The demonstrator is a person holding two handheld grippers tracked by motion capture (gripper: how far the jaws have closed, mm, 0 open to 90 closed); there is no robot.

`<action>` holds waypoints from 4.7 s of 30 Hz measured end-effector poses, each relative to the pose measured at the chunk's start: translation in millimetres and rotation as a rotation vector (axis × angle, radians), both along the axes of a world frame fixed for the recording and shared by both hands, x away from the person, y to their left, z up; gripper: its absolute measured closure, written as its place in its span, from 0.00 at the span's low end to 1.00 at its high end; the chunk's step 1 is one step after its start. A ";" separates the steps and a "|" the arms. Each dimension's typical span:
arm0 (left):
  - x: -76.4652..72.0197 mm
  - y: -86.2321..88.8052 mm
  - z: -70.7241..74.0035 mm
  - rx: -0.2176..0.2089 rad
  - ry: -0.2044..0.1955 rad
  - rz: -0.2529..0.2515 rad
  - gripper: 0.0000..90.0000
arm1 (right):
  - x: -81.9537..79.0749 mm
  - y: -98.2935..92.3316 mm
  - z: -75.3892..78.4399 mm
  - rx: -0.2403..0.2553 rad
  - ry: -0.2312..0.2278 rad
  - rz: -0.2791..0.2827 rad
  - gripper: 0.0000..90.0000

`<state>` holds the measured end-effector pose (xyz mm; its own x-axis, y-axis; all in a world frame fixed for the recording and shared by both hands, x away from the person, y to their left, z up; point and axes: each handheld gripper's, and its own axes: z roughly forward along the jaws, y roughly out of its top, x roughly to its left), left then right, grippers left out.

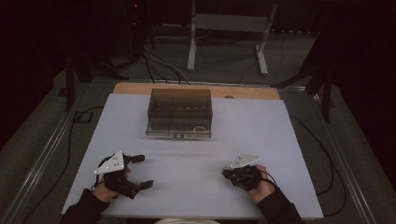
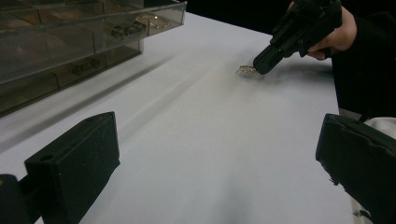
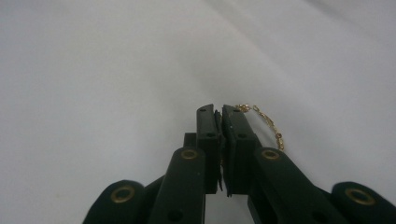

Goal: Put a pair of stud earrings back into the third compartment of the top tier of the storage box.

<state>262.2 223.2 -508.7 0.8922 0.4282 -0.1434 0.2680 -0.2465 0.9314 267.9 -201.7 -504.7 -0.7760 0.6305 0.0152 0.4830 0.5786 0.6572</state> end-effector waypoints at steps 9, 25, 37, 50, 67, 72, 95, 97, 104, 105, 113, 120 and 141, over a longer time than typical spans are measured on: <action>-0.2 -0.2 -0.3 0.009 -0.002 0.001 0.01 | 0.8 -3.1 11.7 0.027 -0.023 -0.012 0.97; 0.3 0.2 -0.5 0.004 0.002 0.001 0.01 | 10.1 5.0 43.4 0.068 -0.078 0.019 0.97; 0.4 1.1 0.1 0.002 0.001 0.002 0.01 | 26.4 16.9 69.7 0.094 -0.146 0.038 0.97; 0.8 1.3 0.3 0.001 -0.002 0.004 0.01 | 47.2 26.8 95.9 0.116 -0.204 0.045 0.96; 0.7 0.5 -0.1 0.010 -0.001 0.002 0.01 | 87.4 55.6 106.0 0.115 -0.217 0.058 0.96; 0.3 0.8 0.2 0.005 -0.001 -0.001 0.01 | 100.0 63.1 102.6 0.123 -0.210 0.051 0.96; 0.2 1.6 0.8 -0.005 -0.001 -0.001 0.01 | 127.2 79.3 73.5 0.132 -0.169 0.040 0.83; 0.6 1.9 0.7 -0.008 0.001 0.002 0.01 | 127.8 78.6 73.5 0.145 -0.149 0.039 0.72; 0.6 1.4 0.3 -0.002 0.001 -0.001 0.01 | 123.5 74.7 84.1 0.204 -0.139 0.025 0.42; 0.4 1.4 0.5 -0.002 0.001 -0.002 0.01 | 122.7 74.5 85.6 0.215 -0.133 0.025 0.37; 1.1 1.8 0.4 -0.010 0.004 0.000 0.01 | 113.9 73.2 96.0 0.267 -0.103 0.051 0.13; 0.5 1.4 0.1 -0.005 0.003 0.000 0.01 | 104.3 64.2 109.4 0.315 -0.122 0.077 0.03; 1.9 -0.4 0.6 -0.004 0.000 -0.008 0.01 | 64.8 30.2 82.3 0.371 -0.116 0.076 0.02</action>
